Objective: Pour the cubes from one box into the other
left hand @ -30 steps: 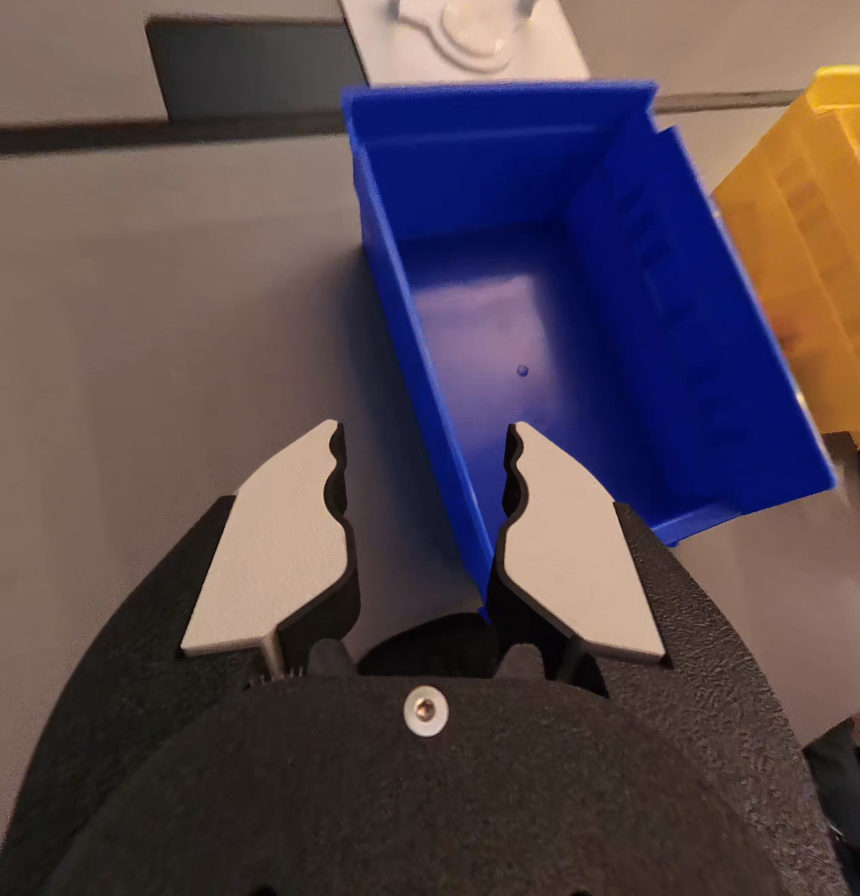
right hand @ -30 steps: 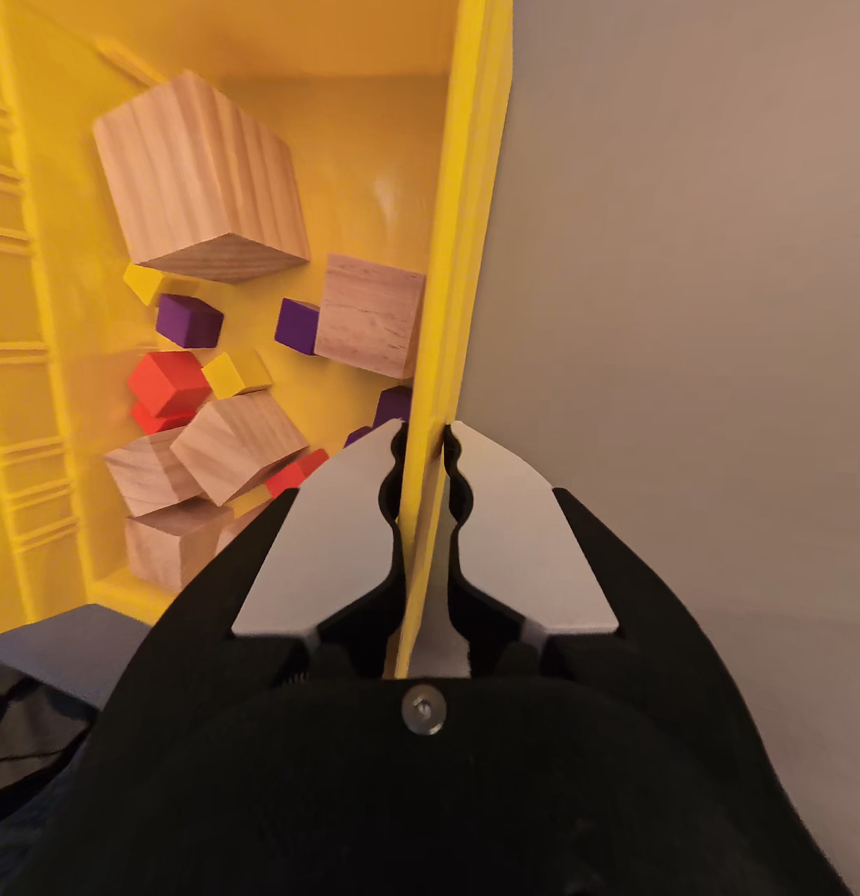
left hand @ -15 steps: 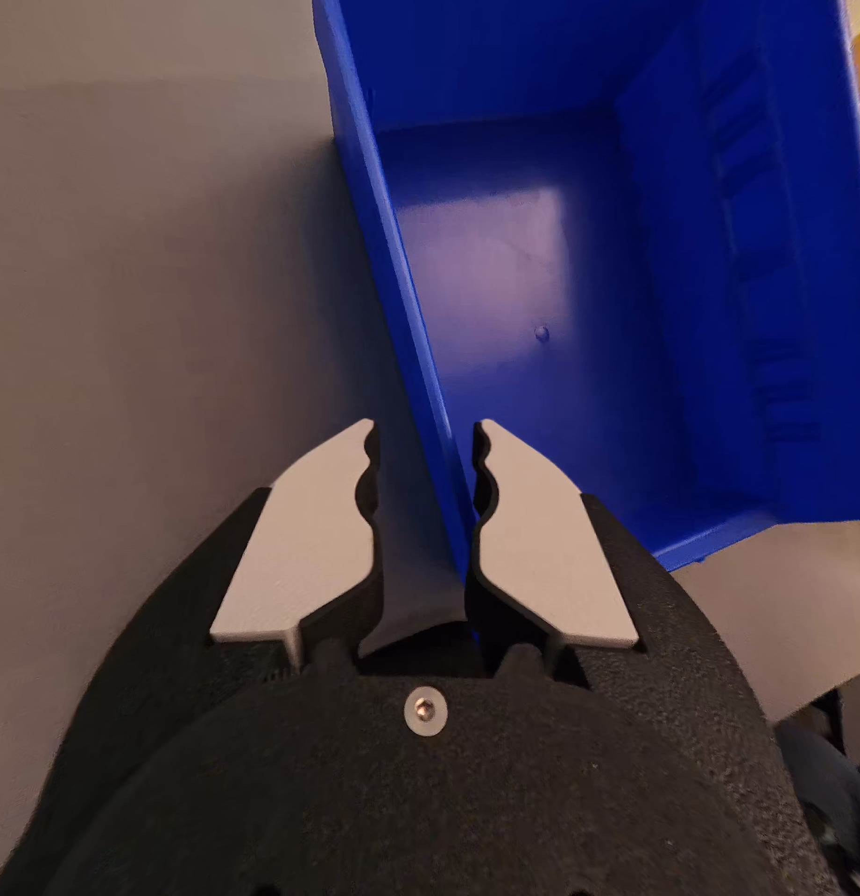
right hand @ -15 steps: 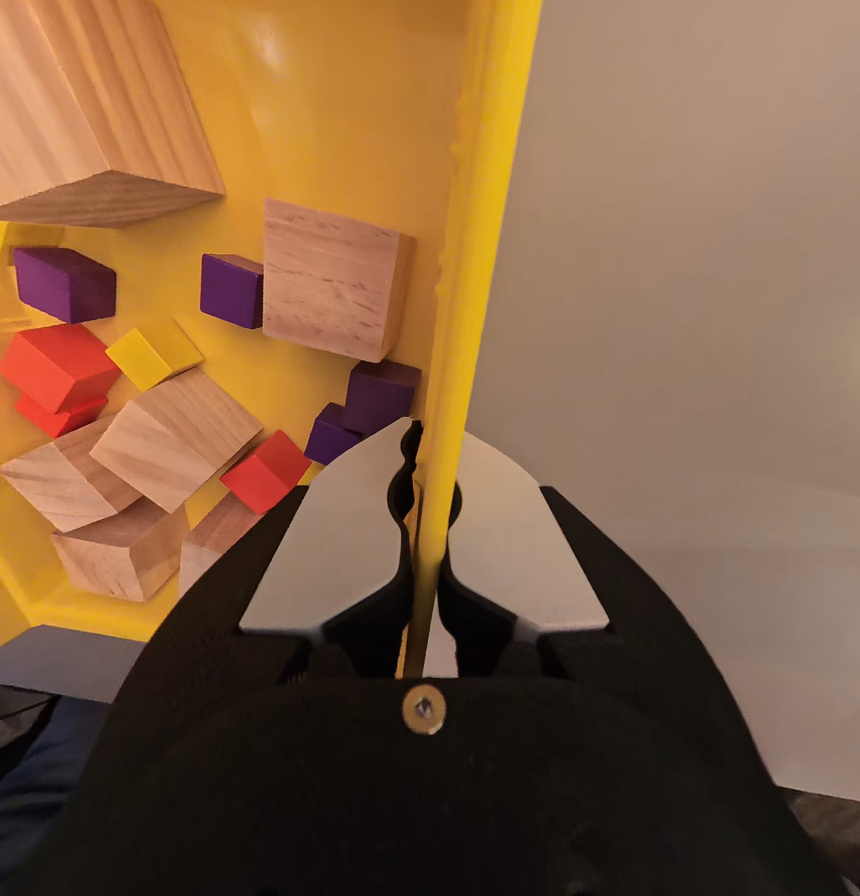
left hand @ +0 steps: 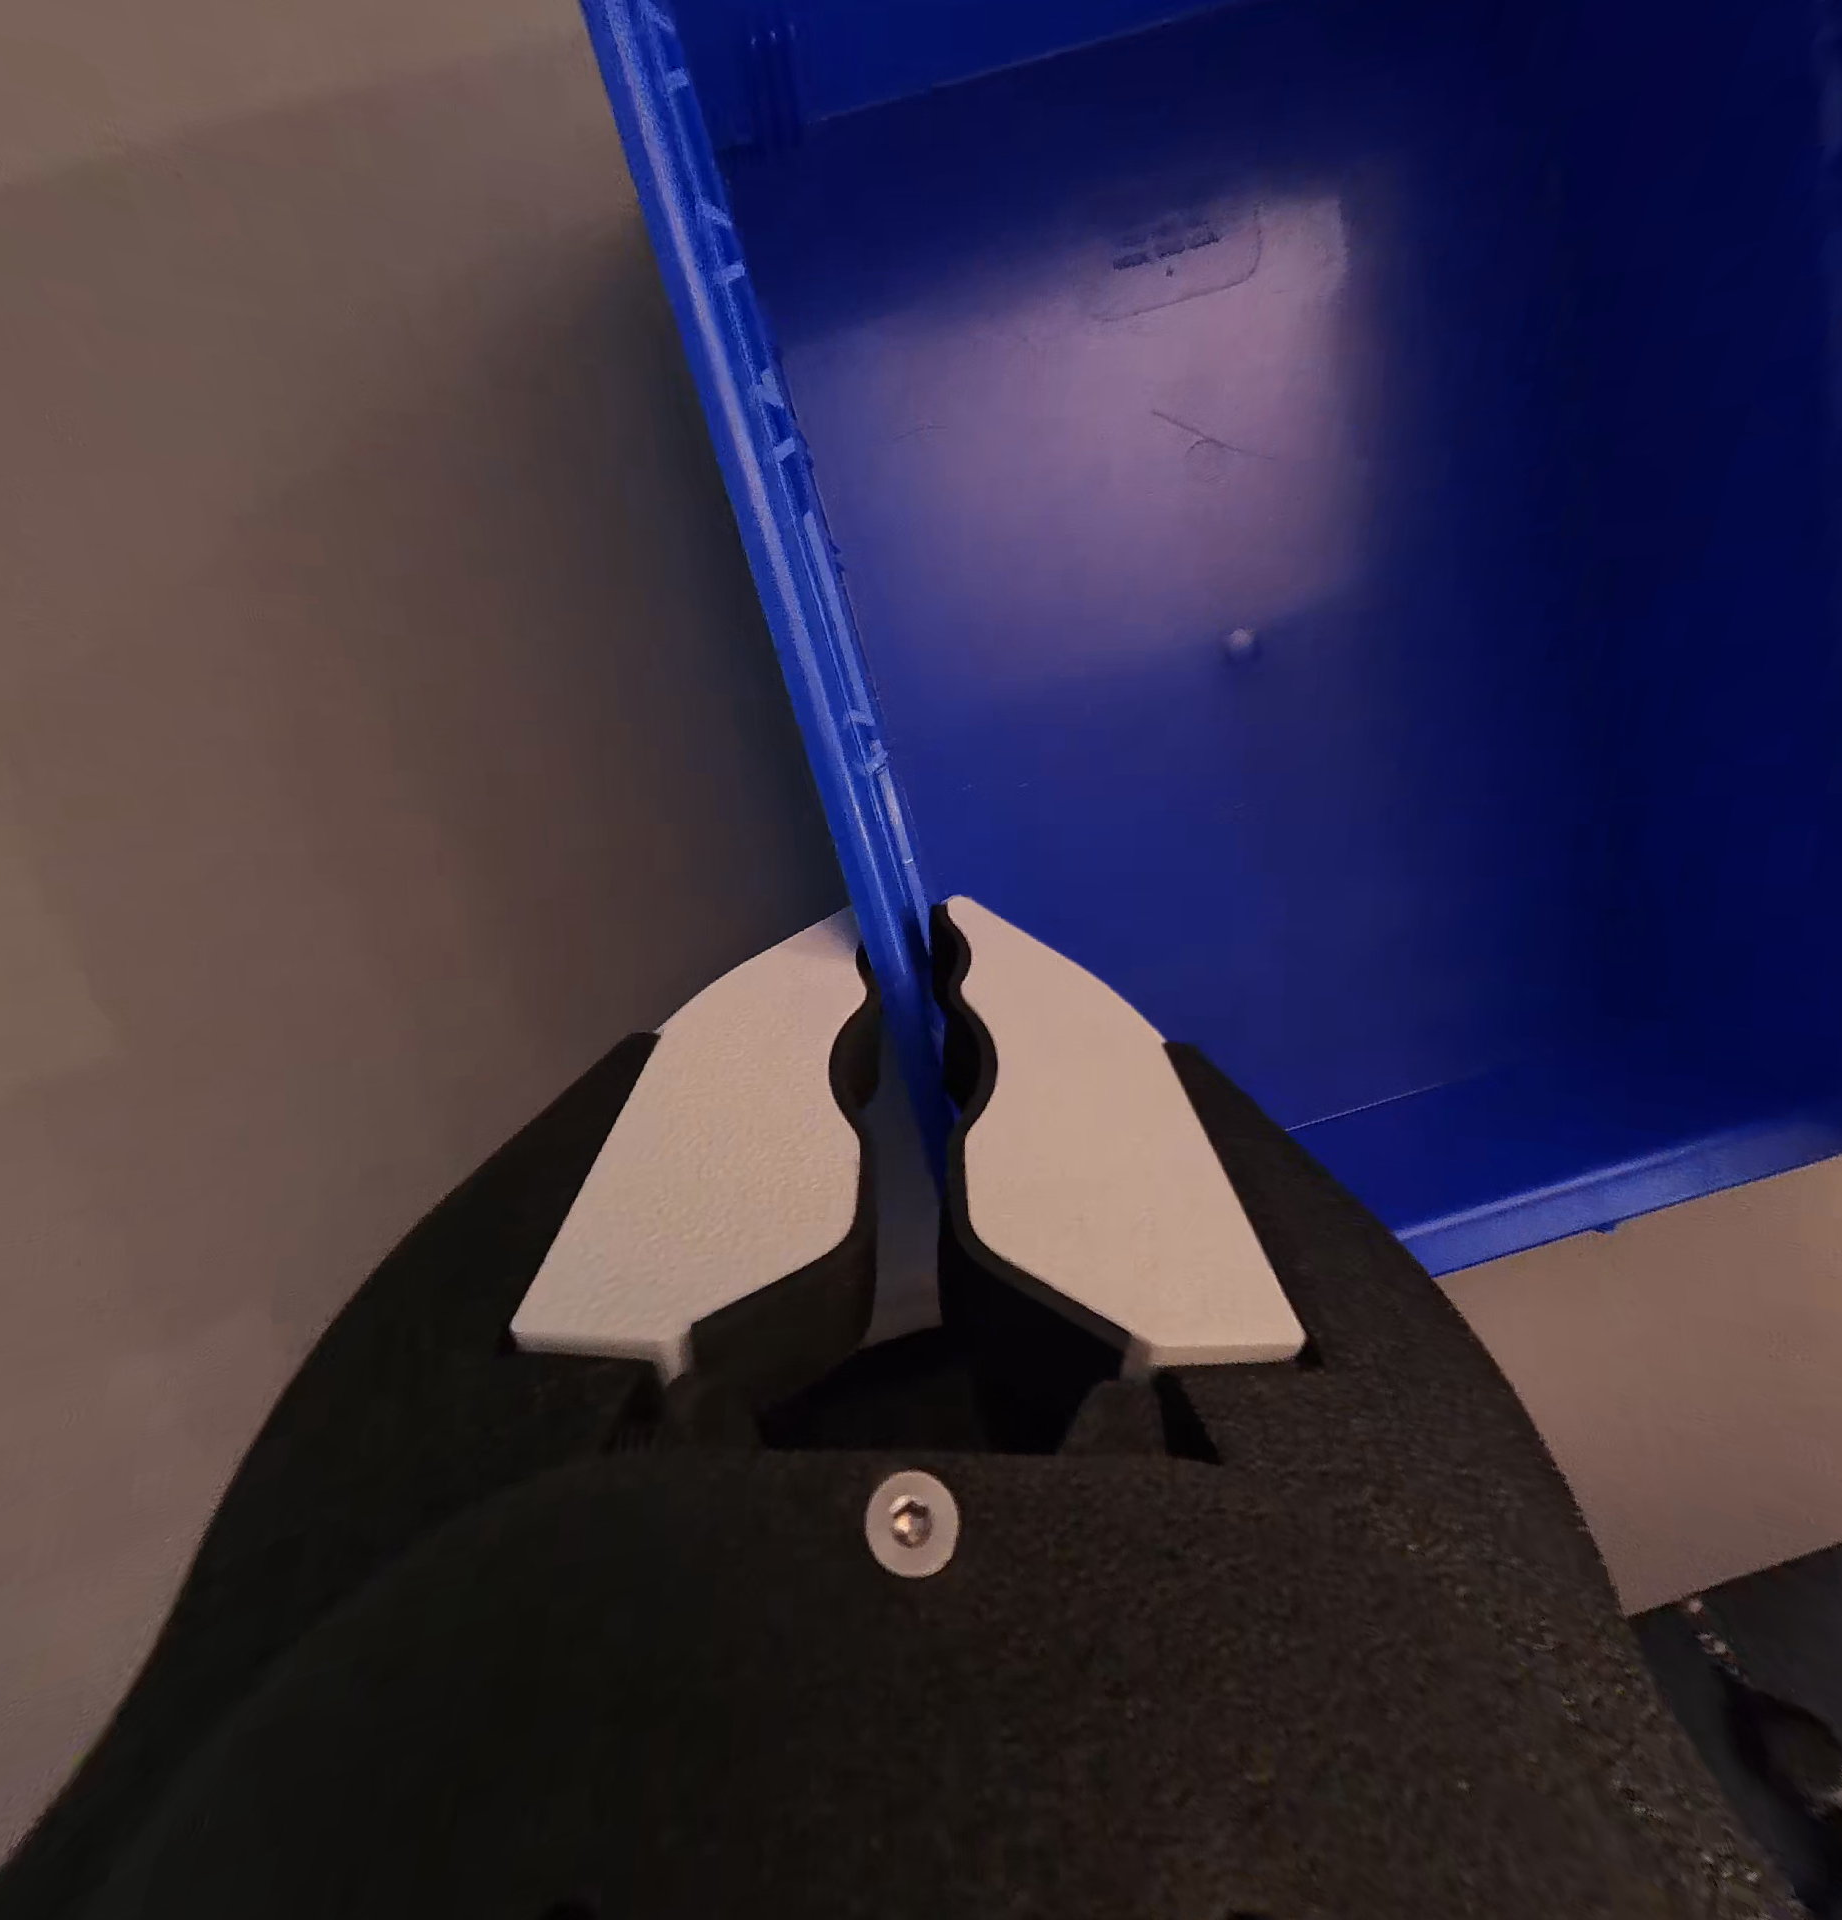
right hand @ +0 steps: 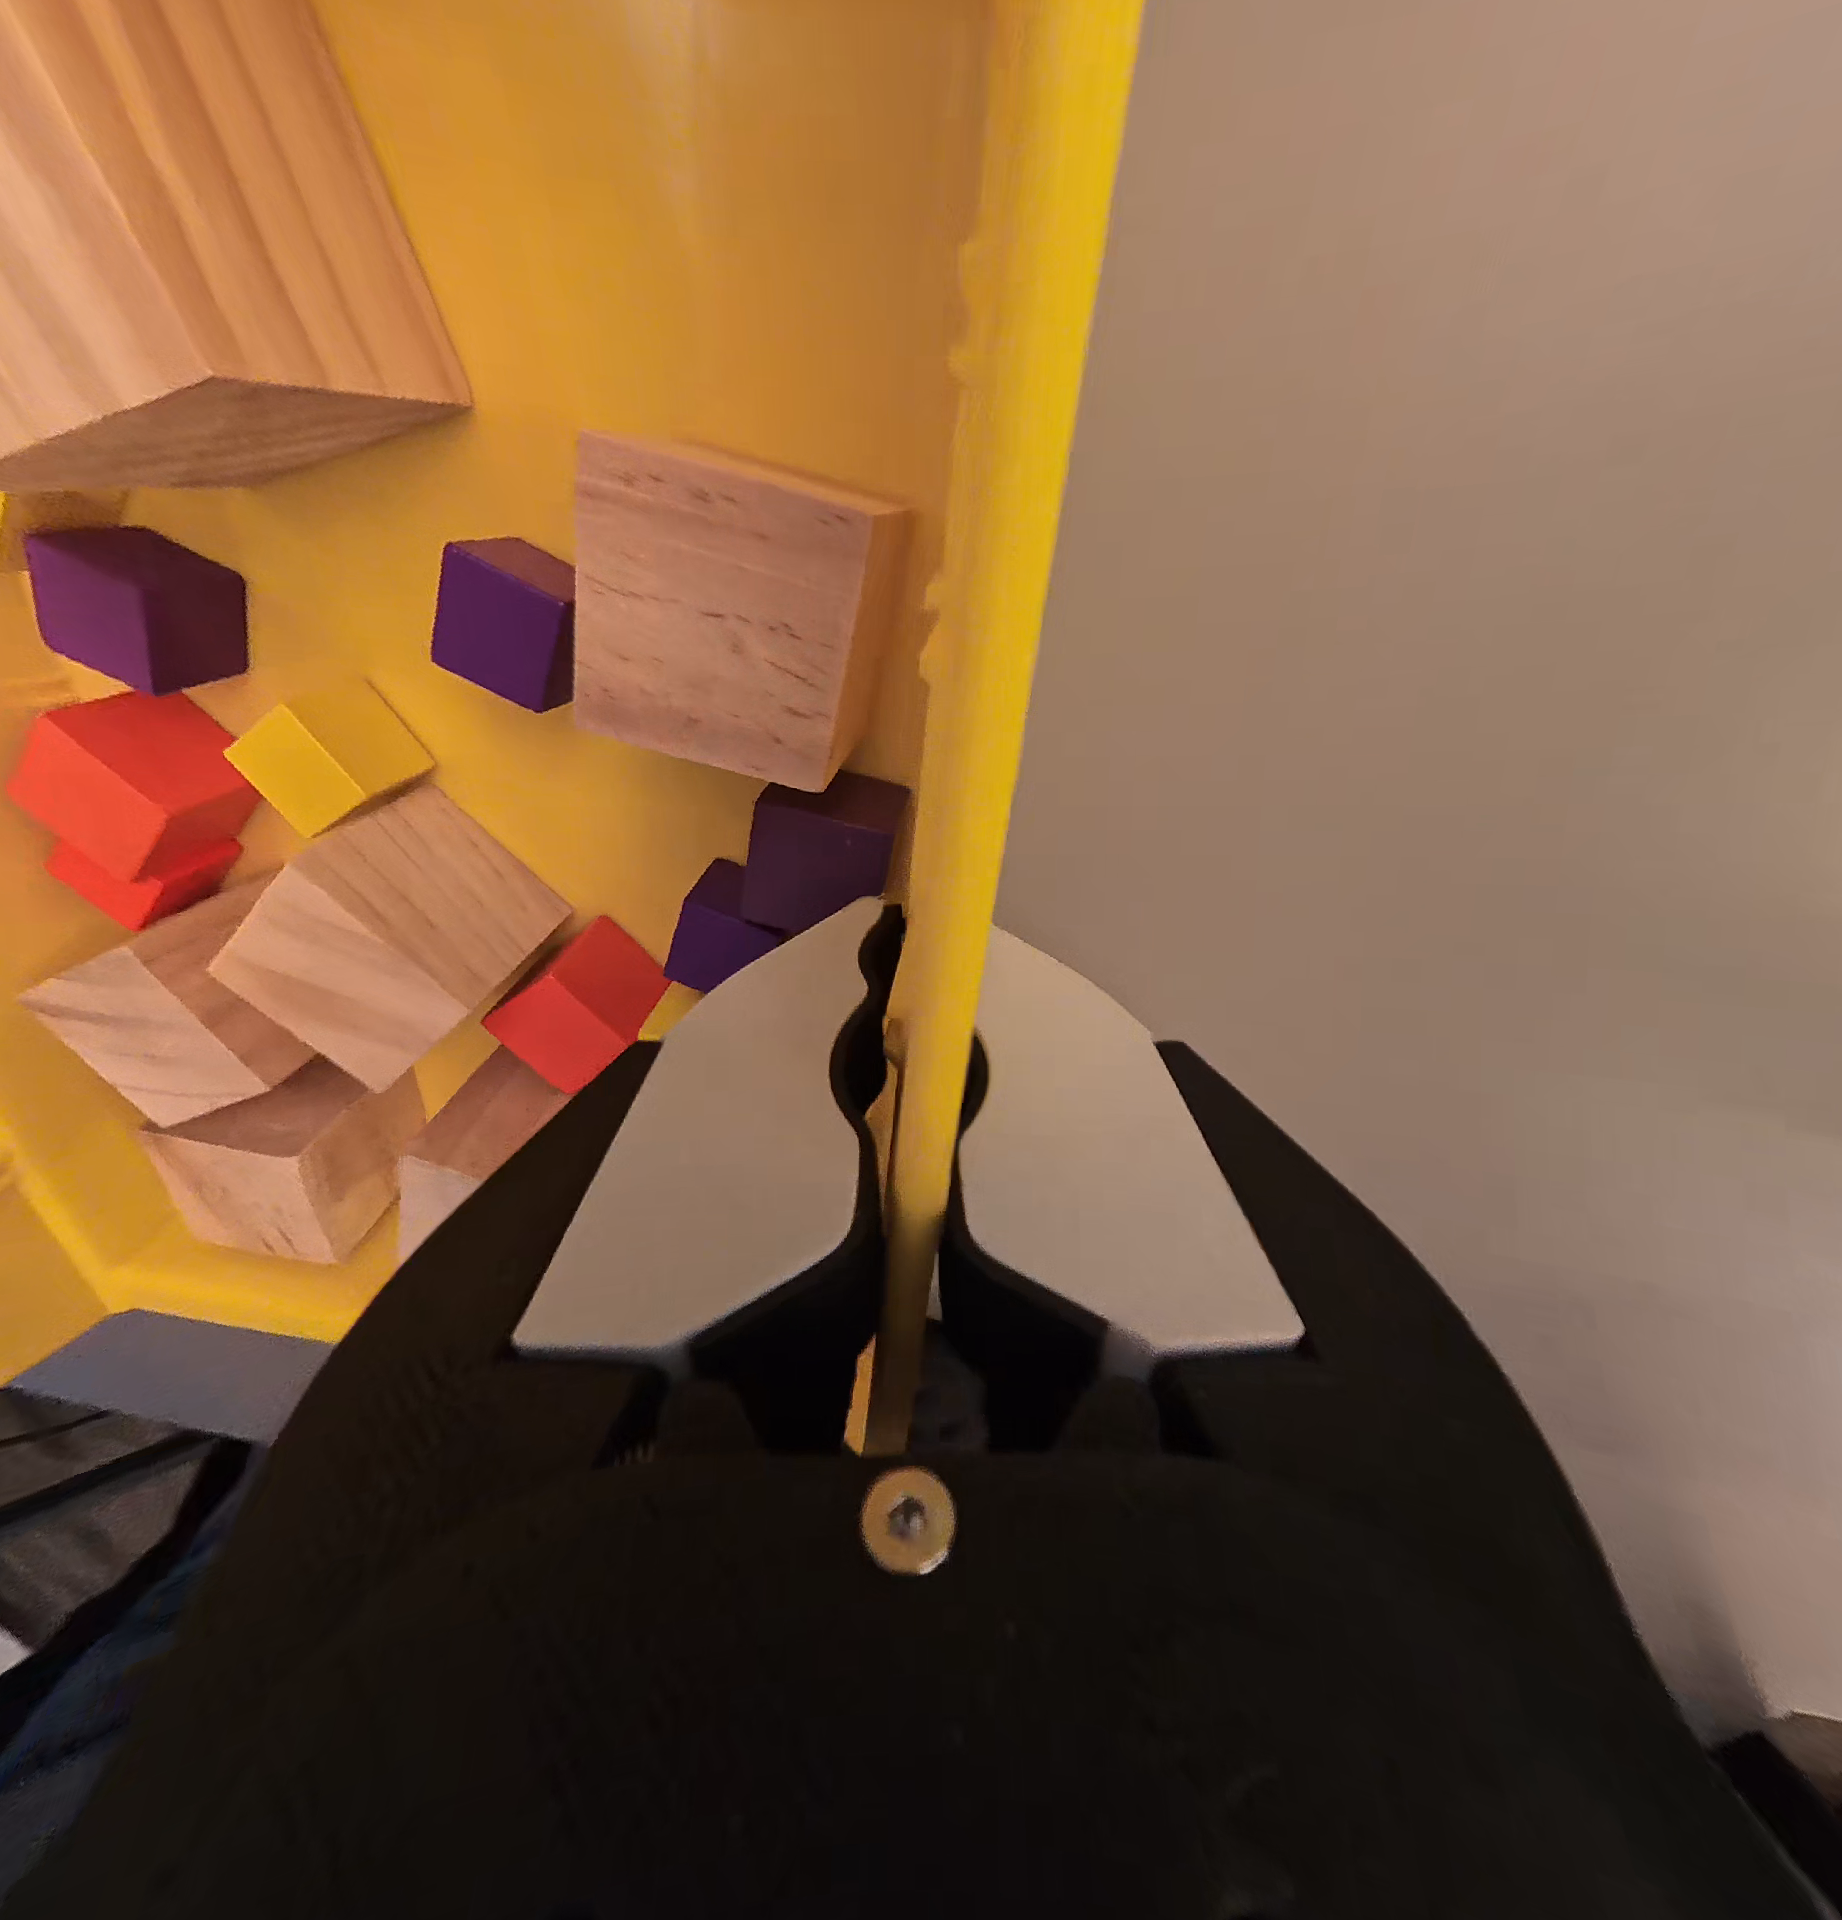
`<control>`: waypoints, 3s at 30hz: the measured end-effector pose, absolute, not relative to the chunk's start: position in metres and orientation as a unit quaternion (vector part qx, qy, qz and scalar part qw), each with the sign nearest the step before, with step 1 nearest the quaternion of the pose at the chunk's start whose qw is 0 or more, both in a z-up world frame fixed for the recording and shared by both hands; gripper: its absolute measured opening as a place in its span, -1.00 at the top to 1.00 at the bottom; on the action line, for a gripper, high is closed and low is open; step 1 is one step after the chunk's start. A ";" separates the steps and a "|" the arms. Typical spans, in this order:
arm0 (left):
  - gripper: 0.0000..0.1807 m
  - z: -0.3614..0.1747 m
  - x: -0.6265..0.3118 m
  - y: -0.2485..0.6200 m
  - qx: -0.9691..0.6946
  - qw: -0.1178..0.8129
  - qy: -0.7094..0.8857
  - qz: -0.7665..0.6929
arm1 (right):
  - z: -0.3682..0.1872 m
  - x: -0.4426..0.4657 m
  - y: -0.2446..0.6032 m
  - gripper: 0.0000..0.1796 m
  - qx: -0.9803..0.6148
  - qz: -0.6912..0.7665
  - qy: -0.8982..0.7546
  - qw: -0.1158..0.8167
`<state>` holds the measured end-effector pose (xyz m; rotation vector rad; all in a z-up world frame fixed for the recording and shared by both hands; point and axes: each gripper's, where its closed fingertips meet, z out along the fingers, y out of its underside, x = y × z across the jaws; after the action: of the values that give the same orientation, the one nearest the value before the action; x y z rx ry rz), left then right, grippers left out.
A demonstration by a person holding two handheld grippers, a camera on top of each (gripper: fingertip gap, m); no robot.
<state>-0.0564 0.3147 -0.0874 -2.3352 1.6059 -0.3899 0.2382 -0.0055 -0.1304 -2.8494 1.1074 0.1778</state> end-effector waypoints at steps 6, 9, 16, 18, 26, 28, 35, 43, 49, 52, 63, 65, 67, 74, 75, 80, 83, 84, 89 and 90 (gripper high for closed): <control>0.86 -0.087 -0.047 0.299 -0.808 0.117 0.546 -0.189 | -0.138 0.234 -0.003 0.97 -0.935 0.064 0.348 -0.013; 0.76 -0.077 -0.045 0.301 -0.801 0.132 0.546 -0.209 | -0.138 0.236 -0.006 0.95 -0.929 0.086 0.360 -0.006; 0.71 -0.028 -0.057 0.306 -0.774 0.171 0.562 -0.237 | -0.120 0.255 -0.033 0.96 -0.939 0.070 0.335 -0.025; 0.71 -0.017 -0.066 0.311 -0.769 0.181 0.568 -0.231 | -0.112 0.263 -0.042 0.96 -0.943 0.056 0.327 -0.032; 0.71 0.022 -0.115 0.334 -0.764 0.221 0.559 -0.236 | -0.071 0.281 -0.061 0.96 -0.942 0.044 0.332 -0.023; 0.71 0.030 -0.133 0.341 -0.765 0.230 0.552 -0.238 | -0.051 0.282 -0.060 0.96 -0.943 0.037 0.329 -0.021; 0.71 0.042 -0.191 0.370 -0.784 0.243 0.515 -0.246 | 0.027 0.257 -0.002 0.96 -0.957 0.015 0.290 -0.013; 0.71 0.036 -0.250 0.398 -0.810 0.240 0.458 -0.278 | 0.050 0.151 0.166 0.97 -0.984 0.069 0.161 0.020; 0.59 0.062 -0.302 0.431 -0.824 0.282 0.392 -0.297 | 0.038 0.049 0.294 0.96 -0.991 0.109 0.067 0.032; 0.49 0.078 -0.327 0.444 -0.826 0.313 0.367 -0.293 | 0.028 0.002 0.346 0.96 -0.992 0.117 0.030 0.036; 0.25 0.069 -0.347 0.454 -0.829 0.335 0.308 -0.326 | -0.059 -0.103 0.437 0.95 -0.990 0.138 -0.002 0.015; 0.16 0.053 -0.343 0.463 -0.834 0.359 0.291 -0.299 | -0.081 -0.109 0.438 0.94 -0.991 0.137 0.005 0.004; 0.11 0.035 -0.336 0.467 -0.837 0.377 0.293 -0.266 | -0.099 -0.111 0.437 0.95 -0.991 0.135 0.017 -0.003; 0.25 -0.036 -0.296 0.463 -0.872 0.307 0.277 -0.261 | -0.129 -0.113 0.430 0.90 -0.989 0.140 0.047 0.004; 0.29 -0.046 -0.294 0.464 -0.877 0.301 0.281 -0.249 | -0.128 -0.114 0.429 0.85 -0.989 0.142 0.048 0.010; 0.40 -0.079 -0.292 0.464 -0.893 0.272 0.293 -0.208 | -0.078 -0.093 0.453 0.74 -0.979 0.102 0.047 0.172; 0.54 -0.085 -0.292 0.466 -0.896 0.255 0.305 -0.195 | -0.008 -0.058 0.435 0.50 -0.956 0.023 0.011 0.293; 0.62 -0.086 -0.290 0.464 -0.897 0.242 0.312 -0.197 | 0.011 -0.039 0.417 0.46 -0.946 -0.013 0.009 0.324; 0.79 -0.101 -0.288 0.471 -0.900 0.181 0.374 -0.130 | -0.001 0.093 0.270 0.09 -0.942 -0.108 0.168 0.271; 0.84 -0.101 -0.288 0.477 -0.898 0.181 0.388 -0.107 | -0.019 0.103 0.248 0.09 -0.944 -0.059 0.216 0.244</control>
<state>-0.2880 0.4773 -0.1011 -2.5351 1.0951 -0.3028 0.1026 0.2480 -0.0192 -2.5777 0.5894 -0.1603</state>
